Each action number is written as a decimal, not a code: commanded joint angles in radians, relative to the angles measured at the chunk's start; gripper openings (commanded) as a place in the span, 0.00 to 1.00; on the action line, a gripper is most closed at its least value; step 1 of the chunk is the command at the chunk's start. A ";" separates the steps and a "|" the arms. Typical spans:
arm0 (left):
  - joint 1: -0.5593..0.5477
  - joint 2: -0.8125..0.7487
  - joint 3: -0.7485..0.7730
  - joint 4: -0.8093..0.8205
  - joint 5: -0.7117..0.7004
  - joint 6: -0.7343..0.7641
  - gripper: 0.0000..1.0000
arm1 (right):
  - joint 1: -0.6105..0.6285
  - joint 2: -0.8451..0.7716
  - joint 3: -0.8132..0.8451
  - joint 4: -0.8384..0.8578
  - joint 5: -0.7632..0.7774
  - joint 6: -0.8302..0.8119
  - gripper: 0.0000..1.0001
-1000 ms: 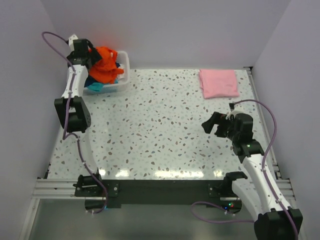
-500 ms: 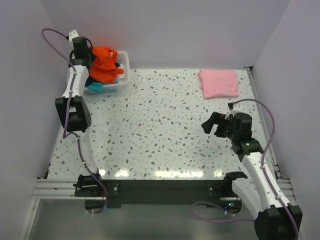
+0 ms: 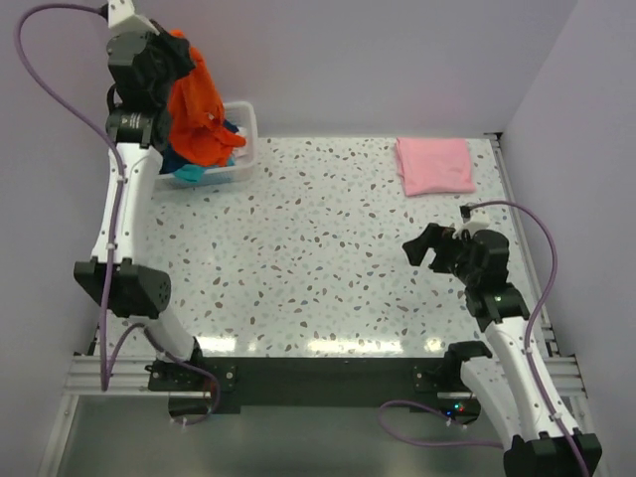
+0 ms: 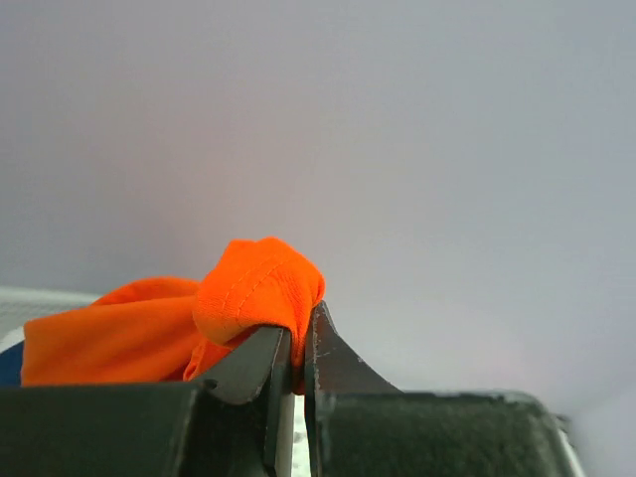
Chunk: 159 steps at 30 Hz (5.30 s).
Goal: Fold and stack the t-shirts
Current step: Grab the tshirt from the pile, then move the tshirt to the center of the board, then flatten the tshirt out
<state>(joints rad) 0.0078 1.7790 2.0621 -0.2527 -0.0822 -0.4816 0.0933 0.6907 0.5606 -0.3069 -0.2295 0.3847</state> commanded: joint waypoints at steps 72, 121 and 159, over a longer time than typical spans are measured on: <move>-0.391 -0.072 -1.159 -0.025 0.013 -0.270 1.00 | 0.349 0.872 0.232 0.097 0.211 0.229 0.99; -0.825 -0.614 -1.470 -0.356 -0.143 -0.609 0.00 | 0.171 0.285 0.140 -0.431 0.486 0.191 0.99; -0.646 -0.782 -1.264 -0.551 -0.386 -0.565 0.00 | 0.356 0.411 -0.110 -0.173 0.199 0.293 0.35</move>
<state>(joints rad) -0.6434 1.0130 0.7685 -0.8238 -0.4290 -1.0546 0.4339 1.0805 0.4740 -0.5434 -0.0624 0.6582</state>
